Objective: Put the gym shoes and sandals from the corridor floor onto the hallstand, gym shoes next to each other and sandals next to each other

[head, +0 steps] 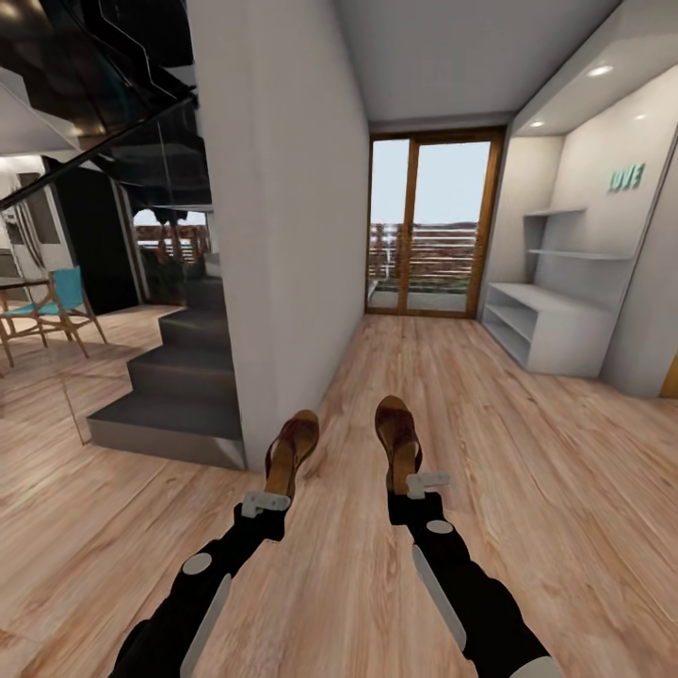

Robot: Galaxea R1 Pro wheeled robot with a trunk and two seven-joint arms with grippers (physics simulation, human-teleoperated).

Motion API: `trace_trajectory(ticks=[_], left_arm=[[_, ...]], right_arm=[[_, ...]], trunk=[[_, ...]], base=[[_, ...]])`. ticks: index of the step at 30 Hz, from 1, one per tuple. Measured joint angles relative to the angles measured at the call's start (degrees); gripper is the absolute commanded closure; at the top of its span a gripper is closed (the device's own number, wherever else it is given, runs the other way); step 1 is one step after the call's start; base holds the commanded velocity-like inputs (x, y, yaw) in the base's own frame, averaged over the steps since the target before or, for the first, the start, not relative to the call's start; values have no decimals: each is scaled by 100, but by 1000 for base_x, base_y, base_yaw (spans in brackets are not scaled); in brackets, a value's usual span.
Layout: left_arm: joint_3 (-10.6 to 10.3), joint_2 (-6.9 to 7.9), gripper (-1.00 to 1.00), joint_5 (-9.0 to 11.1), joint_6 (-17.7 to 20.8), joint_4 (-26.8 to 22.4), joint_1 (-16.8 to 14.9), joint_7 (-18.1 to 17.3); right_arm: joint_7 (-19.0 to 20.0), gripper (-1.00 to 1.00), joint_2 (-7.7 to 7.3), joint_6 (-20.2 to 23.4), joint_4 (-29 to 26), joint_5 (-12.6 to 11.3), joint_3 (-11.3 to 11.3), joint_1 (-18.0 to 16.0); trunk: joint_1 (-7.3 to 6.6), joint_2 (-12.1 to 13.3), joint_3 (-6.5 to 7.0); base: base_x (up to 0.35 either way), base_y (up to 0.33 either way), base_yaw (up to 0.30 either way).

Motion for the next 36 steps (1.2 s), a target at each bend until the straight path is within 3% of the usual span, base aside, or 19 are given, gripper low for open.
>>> trace_trajectory(ticks=[9,11,13,17,23,36], left_arm=[[-98,-111,100,-4,27,-10,0,6],[-199,-114,100,-2,27,-6,0,5],[-511,-117,100,10,35,2,1,-1],[-650,-116,100,1,36,7,0,7],[-662,-111,100,0,32,9,-1,8],[-646,-108,100,9,26,10,-1,8]], right_arm=[[6,100,12,0,16,0,10,0],[8,100,9,1,16,2,1,0],[9,100,-5,-4,15,-5,-10,0],[10,100,1,-8,13,-4,0,0],[-6,100,16,-8,9,1,9,1],[-8,100,0,-7,0,-1,6,1]], trunk=[[0,0,0],[0,0,0],[0,0,0],[0,0,0],[0,0,0],[0,0,0]], base=[[347,0,0],[347,0,0],[347,0,0],[347,0,0],[347,0,-69],[348,0,-288]])
